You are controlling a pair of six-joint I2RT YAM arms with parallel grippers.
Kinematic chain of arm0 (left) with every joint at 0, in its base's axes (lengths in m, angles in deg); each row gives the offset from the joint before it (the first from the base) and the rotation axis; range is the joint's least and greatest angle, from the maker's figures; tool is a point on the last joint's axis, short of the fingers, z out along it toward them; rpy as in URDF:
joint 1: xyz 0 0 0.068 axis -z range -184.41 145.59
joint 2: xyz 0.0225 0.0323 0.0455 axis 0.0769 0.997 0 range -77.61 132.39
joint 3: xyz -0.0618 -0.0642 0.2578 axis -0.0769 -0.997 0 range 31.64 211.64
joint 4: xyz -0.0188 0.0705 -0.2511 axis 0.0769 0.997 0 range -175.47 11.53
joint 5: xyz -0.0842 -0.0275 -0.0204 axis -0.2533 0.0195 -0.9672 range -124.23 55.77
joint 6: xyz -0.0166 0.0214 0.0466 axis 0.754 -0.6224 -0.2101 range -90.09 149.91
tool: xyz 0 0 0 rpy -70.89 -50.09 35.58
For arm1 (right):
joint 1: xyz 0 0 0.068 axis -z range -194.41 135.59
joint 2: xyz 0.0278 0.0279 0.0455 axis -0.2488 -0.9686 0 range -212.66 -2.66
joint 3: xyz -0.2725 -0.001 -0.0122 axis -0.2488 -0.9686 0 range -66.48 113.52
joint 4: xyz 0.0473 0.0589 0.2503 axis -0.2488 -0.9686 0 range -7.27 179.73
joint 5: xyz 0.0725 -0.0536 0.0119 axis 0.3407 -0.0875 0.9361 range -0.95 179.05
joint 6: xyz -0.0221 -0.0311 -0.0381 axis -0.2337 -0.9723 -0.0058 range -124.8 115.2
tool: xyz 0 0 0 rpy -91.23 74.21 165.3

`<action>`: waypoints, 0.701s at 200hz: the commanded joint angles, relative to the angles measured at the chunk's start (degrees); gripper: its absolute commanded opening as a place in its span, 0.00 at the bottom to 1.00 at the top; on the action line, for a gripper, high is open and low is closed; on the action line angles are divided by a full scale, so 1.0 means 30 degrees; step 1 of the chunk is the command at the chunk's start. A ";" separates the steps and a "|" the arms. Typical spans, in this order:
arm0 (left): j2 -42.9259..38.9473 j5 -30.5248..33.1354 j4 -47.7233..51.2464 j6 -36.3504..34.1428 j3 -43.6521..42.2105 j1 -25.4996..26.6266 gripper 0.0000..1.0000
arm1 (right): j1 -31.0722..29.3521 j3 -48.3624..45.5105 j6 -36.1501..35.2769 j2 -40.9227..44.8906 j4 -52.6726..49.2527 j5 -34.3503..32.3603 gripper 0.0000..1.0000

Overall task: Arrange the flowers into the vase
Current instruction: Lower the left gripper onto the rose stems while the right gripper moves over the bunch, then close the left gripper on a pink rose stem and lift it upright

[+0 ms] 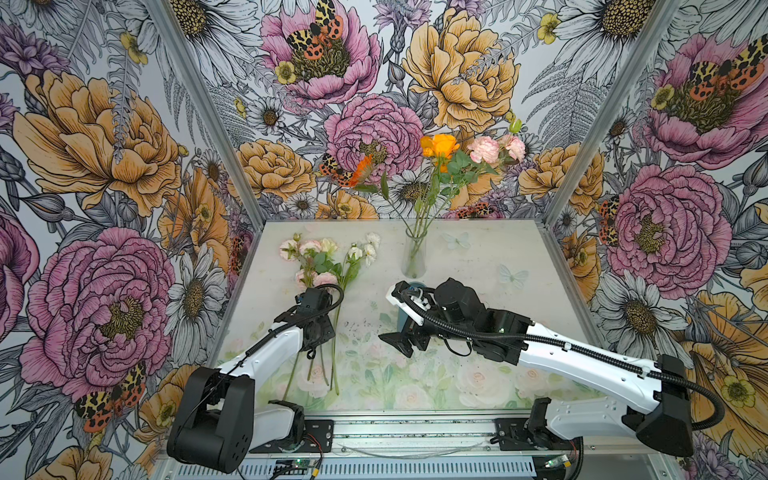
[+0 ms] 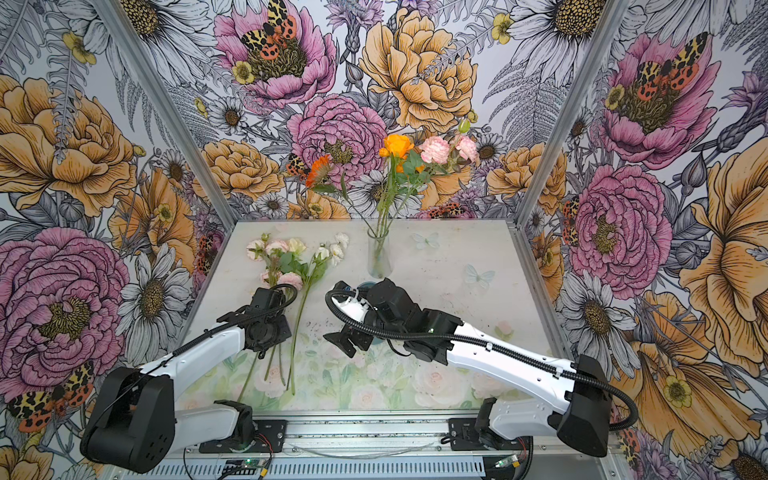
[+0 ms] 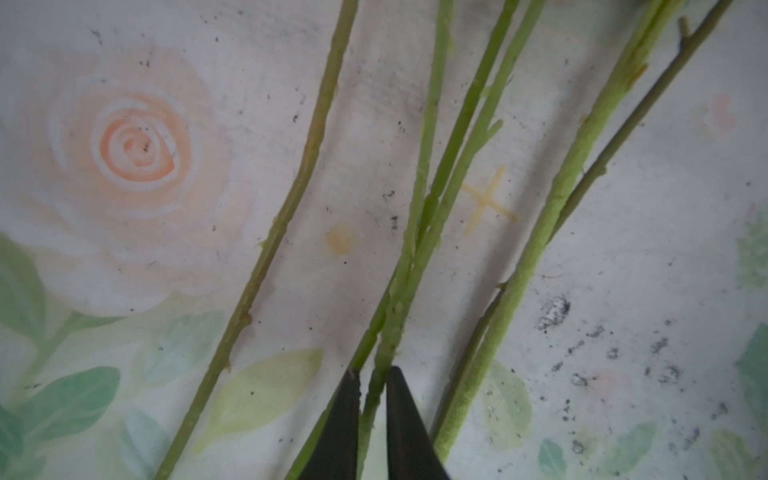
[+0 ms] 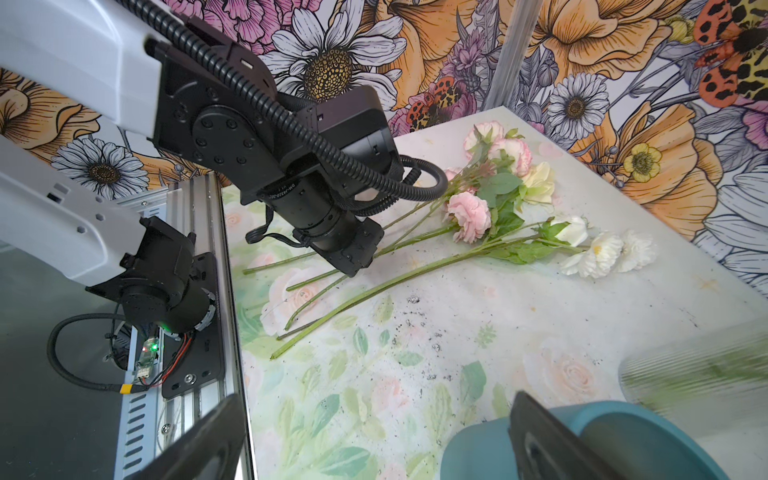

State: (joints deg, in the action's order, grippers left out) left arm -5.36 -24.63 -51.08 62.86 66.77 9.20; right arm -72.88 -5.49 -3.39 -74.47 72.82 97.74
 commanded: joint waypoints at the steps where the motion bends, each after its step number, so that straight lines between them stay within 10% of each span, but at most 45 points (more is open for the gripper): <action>1: 0.0225 -0.0126 -0.0302 -0.0254 0.0474 0.0077 0.10 | -0.0030 0.0558 -0.0149 -0.0139 0.0563 0.0063 1.00; 81: 0.1780 -0.0128 -0.0294 -0.0363 0.1133 0.0114 0.23 | -0.0036 0.0310 -0.0111 0.0283 0.0556 0.0047 0.99; 140: -0.0755 -0.0155 0.0029 -0.0294 0.1518 0.0194 0.00 | 0.0011 0.0176 -0.0080 0.0449 0.0596 -0.0062 1.00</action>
State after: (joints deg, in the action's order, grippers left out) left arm -2.74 -24.76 -51.17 62.12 69.18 9.46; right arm -72.88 -5.49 -3.39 -74.25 72.82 97.74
